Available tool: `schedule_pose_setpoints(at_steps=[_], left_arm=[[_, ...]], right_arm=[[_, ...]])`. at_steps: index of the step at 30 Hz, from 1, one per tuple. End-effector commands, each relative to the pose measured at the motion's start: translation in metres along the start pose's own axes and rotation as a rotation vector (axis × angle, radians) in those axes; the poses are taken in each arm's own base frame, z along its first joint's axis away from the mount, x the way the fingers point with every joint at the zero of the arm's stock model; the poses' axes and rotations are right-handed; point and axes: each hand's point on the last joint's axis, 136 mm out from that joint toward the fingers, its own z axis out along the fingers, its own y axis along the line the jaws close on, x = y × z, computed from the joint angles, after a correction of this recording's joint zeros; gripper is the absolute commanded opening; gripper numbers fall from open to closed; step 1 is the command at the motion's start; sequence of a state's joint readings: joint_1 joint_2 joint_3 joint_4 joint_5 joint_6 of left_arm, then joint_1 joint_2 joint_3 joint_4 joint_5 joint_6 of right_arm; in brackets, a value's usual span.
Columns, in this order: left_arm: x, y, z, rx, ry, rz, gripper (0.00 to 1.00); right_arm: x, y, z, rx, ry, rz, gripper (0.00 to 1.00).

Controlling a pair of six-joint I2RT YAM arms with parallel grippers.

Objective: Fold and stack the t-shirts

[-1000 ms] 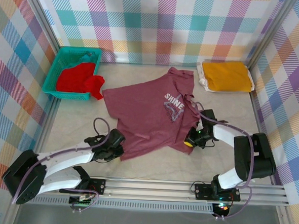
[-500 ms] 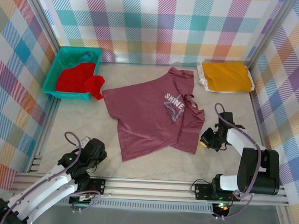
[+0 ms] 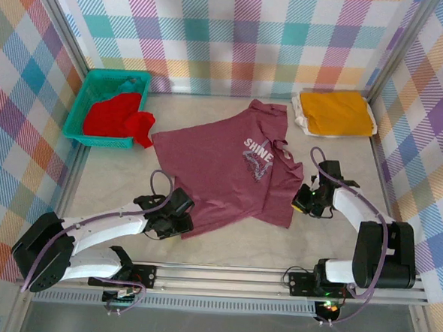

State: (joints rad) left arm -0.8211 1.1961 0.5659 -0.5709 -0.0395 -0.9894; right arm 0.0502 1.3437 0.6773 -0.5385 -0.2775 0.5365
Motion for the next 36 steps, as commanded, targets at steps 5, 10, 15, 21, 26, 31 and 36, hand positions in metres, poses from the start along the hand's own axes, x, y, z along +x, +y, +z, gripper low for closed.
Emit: schedule_pose_setpoints(at_steps=[5,10,15,21,26,31,36], left_arm=[[-0.001,-0.035,0.003,0.084,-0.003,0.012,0.55],[0.013,-0.042,0.008,0.044,0.043,0.046,0.52],[0.021,-0.028,0.012,-0.013,0.063,0.025,0.47],[0.019,-0.009,0.01,-0.074,0.03,0.011,0.29],[0.018,0.022,0.009,-0.185,0.003,-0.009,0.0],[-0.006,0.044,-0.023,-0.22,-0.107,-0.034,0.0],[-0.029,0.059,-0.047,-0.144,-0.197,-0.115,0.0]], right_arm=[[-0.007,0.009,-0.001,-0.028,-0.016,-0.037,0.08],[-0.01,0.008,0.0,-0.023,-0.026,-0.04,0.09],[-0.011,0.009,0.001,-0.032,-0.025,-0.04,0.1],[-0.011,0.011,0.003,-0.044,-0.027,-0.043,0.11],[-0.007,0.012,0.002,-0.053,-0.008,-0.039,0.12],[0.014,0.012,-0.002,-0.058,0.069,-0.039,0.17],[0.043,0.013,0.002,-0.041,0.173,-0.062,0.22]])
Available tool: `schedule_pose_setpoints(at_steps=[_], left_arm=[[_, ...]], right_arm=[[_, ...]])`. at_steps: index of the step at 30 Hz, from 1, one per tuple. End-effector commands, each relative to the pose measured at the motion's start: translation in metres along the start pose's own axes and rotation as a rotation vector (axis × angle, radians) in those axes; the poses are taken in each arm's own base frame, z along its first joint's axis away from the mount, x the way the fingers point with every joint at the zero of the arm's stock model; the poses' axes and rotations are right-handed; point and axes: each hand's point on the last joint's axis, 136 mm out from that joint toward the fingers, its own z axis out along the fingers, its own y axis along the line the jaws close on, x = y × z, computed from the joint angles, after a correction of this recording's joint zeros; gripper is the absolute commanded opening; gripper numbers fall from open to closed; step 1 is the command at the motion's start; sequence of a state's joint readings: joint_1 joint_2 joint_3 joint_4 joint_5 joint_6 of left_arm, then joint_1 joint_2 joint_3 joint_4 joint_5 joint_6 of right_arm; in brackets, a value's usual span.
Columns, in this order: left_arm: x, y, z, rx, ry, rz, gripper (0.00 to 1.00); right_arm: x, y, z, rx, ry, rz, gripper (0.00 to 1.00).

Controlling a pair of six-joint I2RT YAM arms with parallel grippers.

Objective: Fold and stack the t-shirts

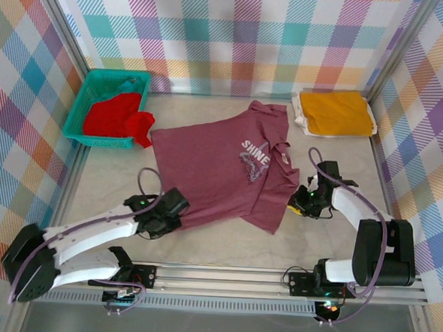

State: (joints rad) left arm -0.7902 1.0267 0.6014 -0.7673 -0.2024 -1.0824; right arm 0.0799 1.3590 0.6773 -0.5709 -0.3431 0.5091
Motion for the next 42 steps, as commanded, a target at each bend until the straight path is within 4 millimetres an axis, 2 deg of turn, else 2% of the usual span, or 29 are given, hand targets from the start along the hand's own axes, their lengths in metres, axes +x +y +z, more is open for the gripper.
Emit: schedule_pose_setpoints(at_steps=[1,8,12,17,31,34,40,42], left_arm=[[-0.012,0.031,-0.009,-0.069,-0.047,0.004,0.0],[-0.014,0.03,-0.003,-0.063,-0.021,-0.003,0.0],[-0.017,0.027,-0.003,-0.069,-0.026,0.01,0.0],[-0.017,0.028,0.001,-0.061,-0.021,0.007,0.0],[-0.016,0.037,0.004,-0.034,-0.023,-0.02,0.0],[-0.015,0.037,0.005,-0.032,-0.015,-0.017,0.0],[-0.016,0.036,0.005,-0.022,-0.02,-0.018,0.0],[-0.016,0.036,0.004,-0.016,-0.025,-0.019,0.0]], right_arm=[[0.029,0.007,0.001,-0.004,0.11,-0.033,0.23],[0.073,0.029,0.026,-0.037,0.271,-0.052,0.31],[0.097,0.043,0.032,-0.069,0.313,-0.039,0.33],[0.105,0.037,0.036,-0.058,0.306,-0.003,0.35],[0.121,0.051,0.055,-0.079,0.346,0.029,0.41],[0.128,0.048,0.059,-0.053,0.352,0.038,0.41],[0.132,0.045,0.057,-0.046,0.345,0.059,0.41],[0.14,0.043,0.054,-0.033,0.355,0.061,0.45]])
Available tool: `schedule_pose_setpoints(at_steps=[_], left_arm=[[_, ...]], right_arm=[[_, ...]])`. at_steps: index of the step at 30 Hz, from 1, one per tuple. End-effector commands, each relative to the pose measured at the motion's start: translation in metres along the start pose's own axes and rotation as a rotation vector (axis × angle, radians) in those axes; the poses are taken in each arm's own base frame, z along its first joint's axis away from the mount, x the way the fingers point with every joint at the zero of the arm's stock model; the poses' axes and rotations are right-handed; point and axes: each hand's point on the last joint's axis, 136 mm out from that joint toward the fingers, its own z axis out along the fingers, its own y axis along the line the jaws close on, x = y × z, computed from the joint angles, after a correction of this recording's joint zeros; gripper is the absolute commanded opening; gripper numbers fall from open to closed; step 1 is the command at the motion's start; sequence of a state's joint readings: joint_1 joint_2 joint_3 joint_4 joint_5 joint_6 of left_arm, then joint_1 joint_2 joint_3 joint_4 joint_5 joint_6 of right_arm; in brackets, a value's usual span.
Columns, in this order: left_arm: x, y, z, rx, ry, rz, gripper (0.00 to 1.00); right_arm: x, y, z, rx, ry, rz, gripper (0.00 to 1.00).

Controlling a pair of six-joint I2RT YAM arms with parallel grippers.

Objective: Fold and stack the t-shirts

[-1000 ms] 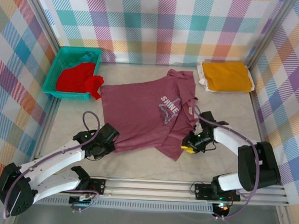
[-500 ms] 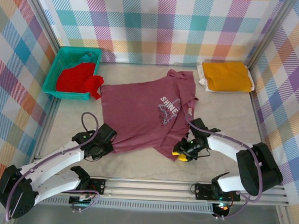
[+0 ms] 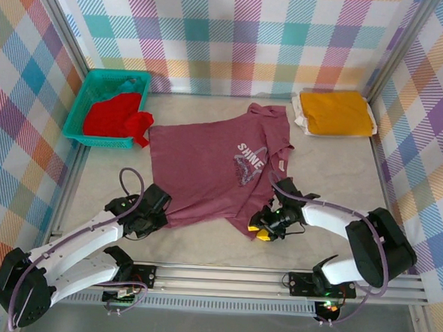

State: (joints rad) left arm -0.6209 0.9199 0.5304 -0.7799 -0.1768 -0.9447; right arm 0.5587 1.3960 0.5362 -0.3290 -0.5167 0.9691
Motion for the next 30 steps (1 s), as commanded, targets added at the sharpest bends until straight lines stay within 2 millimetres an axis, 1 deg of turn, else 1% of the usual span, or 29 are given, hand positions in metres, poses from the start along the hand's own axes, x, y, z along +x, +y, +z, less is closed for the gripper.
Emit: schedule_pose_setpoints(at_steps=[1,3,7,13,16,20,23,25,27,28,29,30], left_arm=[[-0.001,0.003,-0.001,0.005,-0.007,0.005,0.0],[-0.001,0.003,0.0,0.008,-0.008,0.006,0.0],[-0.002,0.001,0.002,0.016,-0.006,0.009,0.0],[-0.001,0.001,0.002,0.026,-0.011,0.006,0.0],[-0.002,0.003,0.002,0.029,-0.02,0.001,0.0],[-0.002,0.004,0.003,0.032,-0.025,-0.004,0.0],[-0.004,0.005,0.002,0.029,-0.032,-0.007,0.0],[-0.007,0.008,0.0,0.023,-0.047,-0.013,0.0],[-0.01,0.011,-0.002,0.025,-0.06,-0.027,0.0],[-0.012,0.012,-0.002,0.025,-0.065,-0.036,0.0],[-0.014,0.013,-0.003,0.029,-0.071,-0.044,0.0],[-0.015,0.015,-0.004,0.03,-0.075,-0.053,0.0]], right_arm=[[0.017,-0.016,0.003,0.052,0.029,0.049,0.46],[0.021,-0.019,0.002,0.057,0.04,0.055,0.46],[0.022,-0.02,0.001,0.058,0.035,0.059,0.46],[0.029,-0.013,0.004,0.041,0.062,0.053,0.47],[0.026,-0.017,0.003,0.071,0.038,0.041,0.45],[0.019,-0.028,0.013,0.1,0.018,0.063,0.36],[0.011,-0.037,0.013,0.158,-0.02,0.057,0.21],[0.005,-0.043,0.007,0.199,-0.067,0.051,0.11],[-0.001,-0.047,0.0,0.219,-0.095,0.05,0.06],[-0.005,-0.048,-0.004,0.219,-0.109,0.054,0.02],[-0.008,-0.049,-0.009,0.224,-0.12,0.055,0.0],[-0.012,-0.051,-0.016,0.23,-0.14,0.056,0.0]])
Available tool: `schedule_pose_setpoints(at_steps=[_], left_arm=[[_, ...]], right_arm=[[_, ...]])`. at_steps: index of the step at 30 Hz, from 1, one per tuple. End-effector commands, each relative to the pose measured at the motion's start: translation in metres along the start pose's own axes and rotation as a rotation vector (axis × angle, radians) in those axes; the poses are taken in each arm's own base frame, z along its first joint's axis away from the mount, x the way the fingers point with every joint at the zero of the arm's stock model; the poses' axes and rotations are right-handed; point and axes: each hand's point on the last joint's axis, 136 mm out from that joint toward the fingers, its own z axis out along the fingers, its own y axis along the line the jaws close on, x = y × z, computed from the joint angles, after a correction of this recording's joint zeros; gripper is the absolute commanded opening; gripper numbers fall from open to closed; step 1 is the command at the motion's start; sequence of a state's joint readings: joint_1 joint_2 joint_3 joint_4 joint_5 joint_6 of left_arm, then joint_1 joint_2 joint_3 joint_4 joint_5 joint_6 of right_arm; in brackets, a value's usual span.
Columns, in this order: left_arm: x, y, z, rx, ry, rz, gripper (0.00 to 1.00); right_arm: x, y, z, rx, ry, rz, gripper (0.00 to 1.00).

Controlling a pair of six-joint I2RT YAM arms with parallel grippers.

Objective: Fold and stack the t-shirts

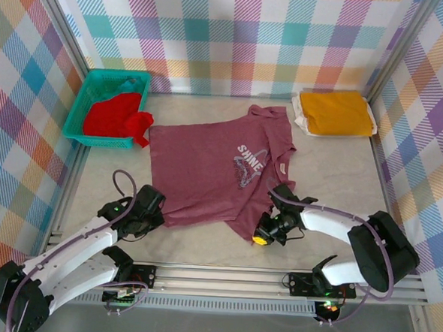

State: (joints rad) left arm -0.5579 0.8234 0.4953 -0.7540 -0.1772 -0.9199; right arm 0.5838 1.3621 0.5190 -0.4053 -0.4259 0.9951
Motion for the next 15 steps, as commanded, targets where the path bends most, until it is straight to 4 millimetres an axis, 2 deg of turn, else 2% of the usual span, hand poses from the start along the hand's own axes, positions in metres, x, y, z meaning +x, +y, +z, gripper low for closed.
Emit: schedule_pose_setpoints(at_steps=[1,5,9,15], left_arm=[[-0.006,0.013,-0.001,-0.027,-0.025,-0.015,0.0],[-0.014,0.023,-0.003,-0.046,-0.04,-0.064,0.0],[-0.019,0.035,-0.003,-0.065,-0.054,-0.12,0.0],[-0.023,0.051,-0.011,-0.087,-0.079,-0.2,0.0]], right_arm=[[-0.023,-0.032,-0.019,0.135,-0.125,0.02,0.0],[-0.037,-0.049,-0.052,0.129,-0.2,0.067,0.0],[-0.043,-0.066,-0.079,0.107,-0.265,0.117,0.0],[-0.043,-0.072,-0.103,0.044,-0.333,0.173,0.0]])
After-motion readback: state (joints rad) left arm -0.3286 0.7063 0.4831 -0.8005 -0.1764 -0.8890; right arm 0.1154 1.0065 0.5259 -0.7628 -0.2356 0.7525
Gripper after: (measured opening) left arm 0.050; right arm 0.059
